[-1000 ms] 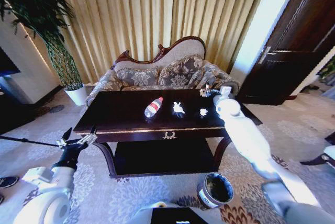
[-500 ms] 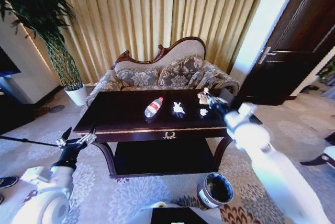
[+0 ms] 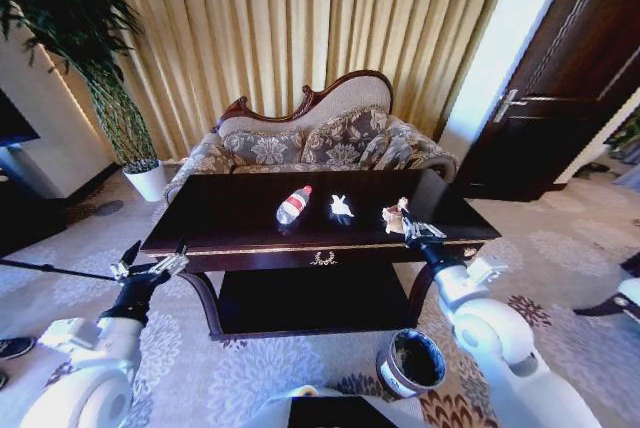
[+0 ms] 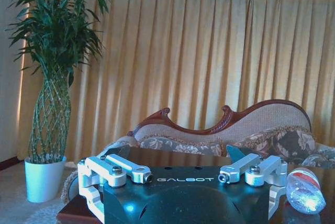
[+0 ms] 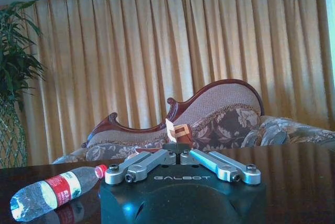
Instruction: Move to the front of the table and place the trash on the table into the trash bin.
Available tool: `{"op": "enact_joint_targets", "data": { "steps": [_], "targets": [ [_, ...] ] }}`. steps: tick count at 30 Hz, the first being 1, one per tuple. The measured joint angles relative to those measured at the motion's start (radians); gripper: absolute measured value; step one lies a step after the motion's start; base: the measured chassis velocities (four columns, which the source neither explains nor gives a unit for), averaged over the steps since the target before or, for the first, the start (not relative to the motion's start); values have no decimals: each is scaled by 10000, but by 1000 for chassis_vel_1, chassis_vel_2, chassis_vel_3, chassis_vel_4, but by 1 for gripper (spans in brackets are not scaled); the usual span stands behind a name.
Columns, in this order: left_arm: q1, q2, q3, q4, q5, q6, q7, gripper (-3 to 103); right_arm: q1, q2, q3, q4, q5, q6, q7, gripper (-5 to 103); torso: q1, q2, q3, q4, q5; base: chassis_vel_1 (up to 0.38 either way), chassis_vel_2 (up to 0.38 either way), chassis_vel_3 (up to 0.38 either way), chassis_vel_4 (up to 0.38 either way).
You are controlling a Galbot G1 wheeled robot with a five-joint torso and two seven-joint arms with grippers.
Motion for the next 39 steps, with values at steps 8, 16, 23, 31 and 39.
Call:
{"op": "enact_joint_targets", "data": {
  "steps": [8, 16, 23, 31, 39],
  "targets": [
    [34, -39, 96, -105, 32, 11, -6, 100, -123, 96, 100, -87, -131, 68, 7, 0, 3, -1, 1, -1, 1, 139, -142, -136, 139],
    [52, -112, 180, -152, 63, 12, -8, 100, -54, 237, -40, -952, -577, 80, 65, 0, -12, 11, -7, 0, 0, 178, -174, -153, 172],
    [67, -148, 153, -151, 67, 11, -12, 100, -226, 320, -2, -2693, -670, 4, 23, 0, 10, -7, 6, -1, 3, -6, 10, 3, 12],
    [44, -97, -41, -169, -29, 9, 1, 100, 493, 383, -320, -6658, -4, -517, 340, 0, -3, 2, -2, -5, 3, -13, 15, 27, -6],
    [12, -262, -99, -188, -69, -15, 7, 100, 1707, 635, -544, -10446, -885, 182, 370, 0, 0, 0, 0, -3, 1, 0, 0, 0, 0]
  ]
}}
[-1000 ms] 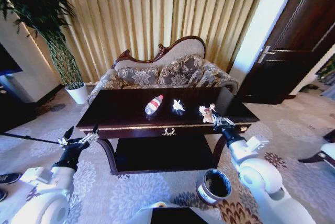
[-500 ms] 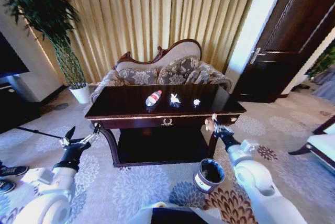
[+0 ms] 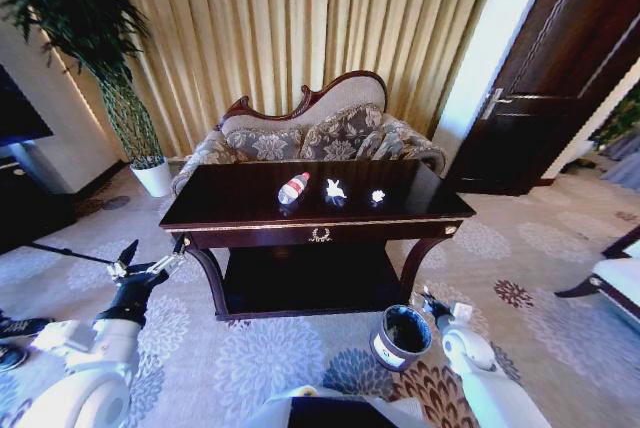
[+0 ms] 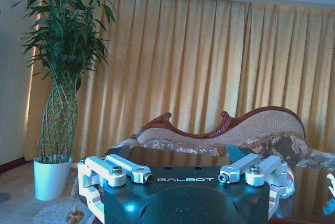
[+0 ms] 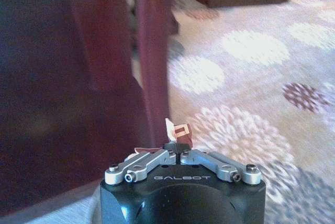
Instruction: Move to the front of the table and place the trash on the table into the trash bin.
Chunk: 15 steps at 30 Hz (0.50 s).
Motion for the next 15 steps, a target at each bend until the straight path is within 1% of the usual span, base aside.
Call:
{"op": "enact_joint_targets", "data": {
  "steps": [2, 4, 6, 7, 8, 10, 11, 13, 14, 15],
  "targets": [
    [-5, -38, 32, -1, 4, -1, 6, 100, 331, 117, -85, -775, -138, 162, -11, 0, 1, 0, 0, -1, 1, 0, 0, 0, 0],
    [-6, -59, 65, -2, 22, -5, 12, 100, 901, 356, -159, -1838, -434, 367, -17, 0, 0, 0, 0, 4, 3, 0, 0, 0, 0],
    [-5, -62, 72, -7, 26, -6, 12, 100, 1047, 435, -171, -2098, -524, 391, -17, 0, 1, 0, 0, 5, 1, 0, 0, 0, 0],
    [-2, -63, 77, -22, 29, -7, 14, 100, 1199, 529, -184, -2349, -645, 399, -17, -3, 0, 1, 0, 5, 1, 0, 0, 0, 0],
    [-2, -64, 79, -35, 29, -8, 15, 100, 1292, 598, -196, -2504, -786, 399, -17, -3, 0, 1, 0, 4, 1, 0, 0, 0, 0],
    [-2, -72, 80, -41, 29, -9, 16, 100, 1400, 733, -244, -2681, -987, 398, -24, 8, 1, 0, 0, 2, -1, 0, 0, 0, 0],
    [-2, -72, 80, -41, 29, -9, 16, 100, 1400, 733, -244, -2681, -987, 398, -24, 8, 1, 0, 0, 2, -1, 0, 0, 0, 0],
    [-5, -100, 84, -43, 31, -10, 18, 100, 1436, 839, -266, -2738, -1097, 392, -29, 18, 1, 0, 0, 2, 1, 0, 0, 0, 0],
    [-5, -100, 84, -43, 31, -10, 18, 100, 1436, 839, -266, -2738, -1097, 392, -29, 18, 1, 0, 0, 2, 1, 0, 0, 0, 0],
    [-5, -122, 87, -43, 35, -10, 19, 100, 1438, 869, -271, -2740, -1146, 388, -34, 24, 1, 0, 0, 3, 0, 0, 0, 0, 0]
  ]
}}
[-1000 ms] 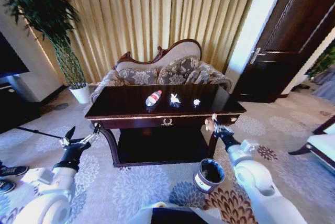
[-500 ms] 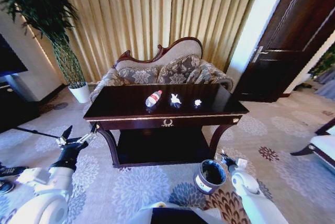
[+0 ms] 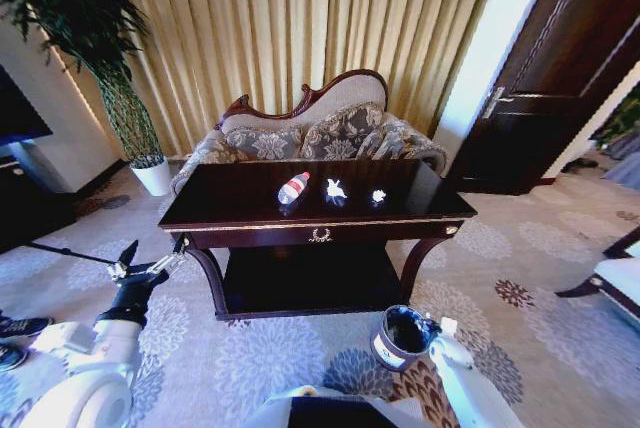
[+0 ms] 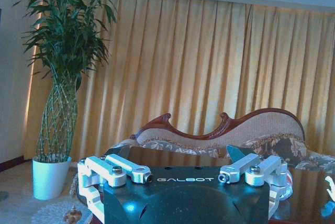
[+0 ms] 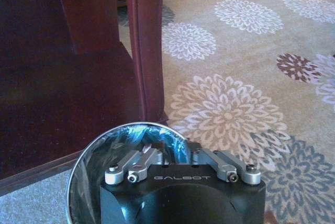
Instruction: Move to the front of the table and place the trash on the table into the trash bin.
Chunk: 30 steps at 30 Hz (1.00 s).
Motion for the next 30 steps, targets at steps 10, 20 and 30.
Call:
{"op": "enact_joint_targets", "data": {
  "steps": [10, 20, 30],
  "targets": [
    [11, -25, 6, -1, -2, 0, 8, 100, -93, -105, 43, 63, -121, -3, -26, 61, 0, 0, 0, -2, 0, 0, 0, 0, 0],
    [19, -58, 10, 0, 0, -9, 14, 100, -257, -112, 116, 343, -82, -3, -28, 97, 0, 0, 0, -1, 0, 0, 0, 0, 0],
    [-17, -68, 57, 3, -4, -10, 16, 100, -1137, -454, 678, 2851, 1183, 578, -1052, 100, 0, 0, -1, 0, 0, 0, 0, 0, 0]
  ]
}}
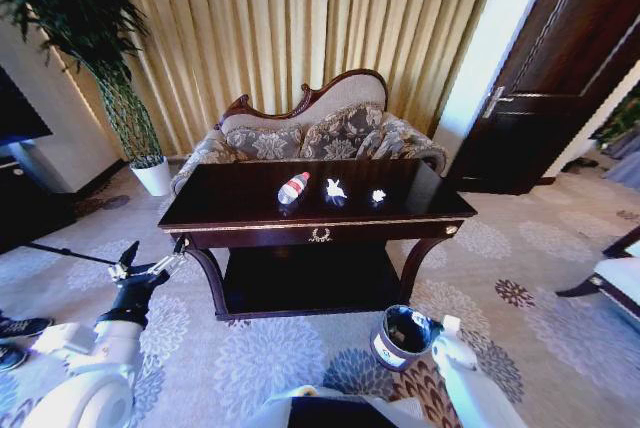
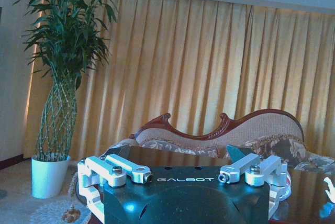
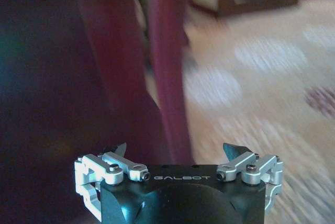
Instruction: Move to the front of the table and place the trash on the table into the trash bin.
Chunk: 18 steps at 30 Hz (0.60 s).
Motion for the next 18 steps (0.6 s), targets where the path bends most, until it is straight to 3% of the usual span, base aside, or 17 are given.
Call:
{"op": "enact_joint_targets", "data": {
  "steps": [5, 8, 14, 18],
  "targets": [
    [2, -15, 18, 1, 0, -1, 3, 100, -587, -164, 352, 1916, 170, 489, -443, 100, 0, 0, 0, -1, 0, 0, 0, 0, 0],
    [3, -18, 25, 1, 4, 0, 5, 100, -1210, -163, 672, 4056, 170, 505, -556, 100, 0, 0, 0, 0, -2, 0, 0, 0, 0],
    [-1, -20, 33, 2, 14, 8, 6, 100, -1912, -159, 729, 7146, 116, 83, -556, 100, -1, 0, 0, -2, -3, 0, 0, 0, 0],
    [8, -28, 34, 2, 20, 13, 6, 100, -1969, -199, 644, 8114, 56, -302, -552, 100, 0, 0, 0, 0, -2, 0, 0, 0, 0]
  ]
}}
